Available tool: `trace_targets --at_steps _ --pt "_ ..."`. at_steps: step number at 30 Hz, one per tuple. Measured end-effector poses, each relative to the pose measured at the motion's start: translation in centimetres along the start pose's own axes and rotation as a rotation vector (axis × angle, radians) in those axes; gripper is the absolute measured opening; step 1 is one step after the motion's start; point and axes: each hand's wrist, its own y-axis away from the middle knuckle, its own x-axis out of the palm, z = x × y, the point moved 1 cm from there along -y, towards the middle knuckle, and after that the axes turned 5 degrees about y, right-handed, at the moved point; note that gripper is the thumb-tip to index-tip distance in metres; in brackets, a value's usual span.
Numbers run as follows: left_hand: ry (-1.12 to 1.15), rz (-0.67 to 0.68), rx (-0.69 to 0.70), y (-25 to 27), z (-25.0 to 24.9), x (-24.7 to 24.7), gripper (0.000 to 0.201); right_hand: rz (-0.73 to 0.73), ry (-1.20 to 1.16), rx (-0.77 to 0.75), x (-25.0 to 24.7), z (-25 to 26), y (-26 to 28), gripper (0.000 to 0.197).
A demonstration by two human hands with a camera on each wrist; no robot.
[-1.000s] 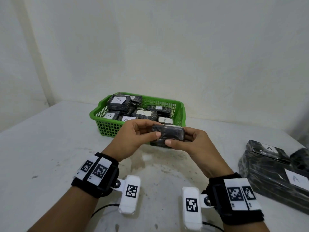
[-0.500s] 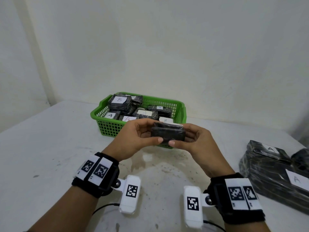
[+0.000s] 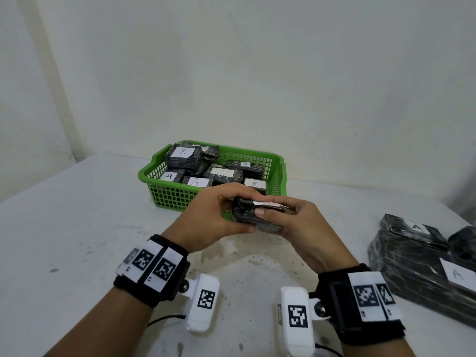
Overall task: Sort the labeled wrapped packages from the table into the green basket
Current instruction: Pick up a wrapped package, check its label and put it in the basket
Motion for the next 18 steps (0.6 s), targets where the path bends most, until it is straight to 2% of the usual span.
trace_targets --at_steps 3,8,13,16,18 --pt "-0.027 -0.028 0.028 -0.1 0.0 -0.3 0.051 0.04 -0.01 0.037 -0.5 0.0 -0.2 0.061" --pt "-0.047 -0.06 0.048 -0.2 -0.1 -0.8 0.052 -0.01 -0.044 0.04 -1.4 0.4 -0.1 0.036" --pt "-0.073 -0.022 0.051 -0.2 -0.2 0.2 0.05 -0.001 0.024 0.0 -0.4 0.1 -0.1 0.049" --pt "-0.121 -0.007 0.06 -0.2 -0.4 0.5 0.05 -0.03 0.045 -0.033 0.2 -0.1 -0.1 0.036" --pt "-0.127 -0.015 0.062 -0.2 -0.4 0.4 0.05 -0.017 0.04 -0.019 0.3 0.0 -0.2 0.038"
